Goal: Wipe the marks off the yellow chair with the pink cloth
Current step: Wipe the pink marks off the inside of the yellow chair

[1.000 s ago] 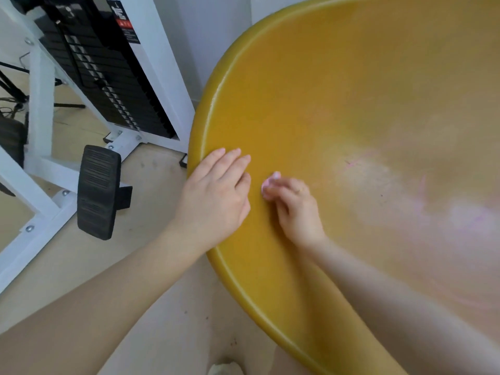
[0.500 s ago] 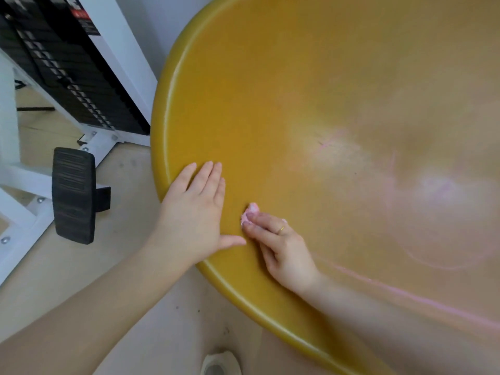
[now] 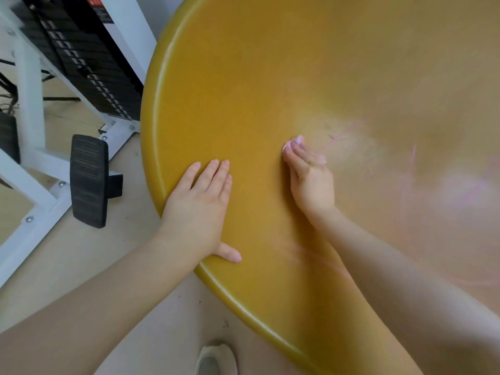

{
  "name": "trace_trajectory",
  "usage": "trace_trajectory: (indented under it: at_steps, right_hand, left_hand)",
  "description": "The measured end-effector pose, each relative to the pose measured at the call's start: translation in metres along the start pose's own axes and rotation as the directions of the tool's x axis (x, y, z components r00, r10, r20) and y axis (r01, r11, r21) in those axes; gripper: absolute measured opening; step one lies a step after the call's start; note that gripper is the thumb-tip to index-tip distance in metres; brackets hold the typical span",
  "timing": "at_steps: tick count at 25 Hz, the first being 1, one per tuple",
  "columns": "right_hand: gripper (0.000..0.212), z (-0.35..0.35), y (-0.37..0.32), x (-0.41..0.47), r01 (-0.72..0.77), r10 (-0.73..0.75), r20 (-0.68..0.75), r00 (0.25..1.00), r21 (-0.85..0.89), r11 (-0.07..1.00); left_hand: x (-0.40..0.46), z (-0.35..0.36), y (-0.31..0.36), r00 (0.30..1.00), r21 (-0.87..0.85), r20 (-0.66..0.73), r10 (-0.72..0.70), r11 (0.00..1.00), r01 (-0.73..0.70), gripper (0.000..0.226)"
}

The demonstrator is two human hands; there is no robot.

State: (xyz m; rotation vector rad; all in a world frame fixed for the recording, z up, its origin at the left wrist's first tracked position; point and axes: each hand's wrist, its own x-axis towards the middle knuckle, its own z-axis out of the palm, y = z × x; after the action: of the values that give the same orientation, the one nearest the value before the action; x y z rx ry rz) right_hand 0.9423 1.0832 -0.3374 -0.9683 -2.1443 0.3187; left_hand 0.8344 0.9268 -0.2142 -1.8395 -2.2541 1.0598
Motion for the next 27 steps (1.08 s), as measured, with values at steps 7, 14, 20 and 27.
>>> trace_trajectory:
  at_steps: [7,14,20,27]
  right_hand:
    - [0.034,-0.023,-0.021,-0.076,0.220,-0.281,0.201,0.938,0.280,0.934]
    - [0.029,-0.005,0.031,0.044,-0.306,0.279,0.215,0.936,0.105,0.946]
    - [0.034,-0.037,-0.049,-0.063,0.025,-0.112,0.248,0.962,0.327,0.945]
    - [0.036,-0.064,-0.056,-0.100,0.239,-0.333,0.327,0.885,0.295,0.925]
  left_hand:
    - [0.001,-0.005,0.006,1.000,-0.019,0.026,-0.004,1.000,0.004,0.126]
    - [0.001,-0.005,0.008,0.998,0.002,0.065,-0.015,1.000,0.015,0.124]
    - [0.000,-0.009,0.009,0.998,-0.041,0.069,0.001,0.999,0.002,0.126]
    - [-0.002,-0.011,0.003,0.984,-0.015,0.106,0.143,0.990,-0.142,0.121]
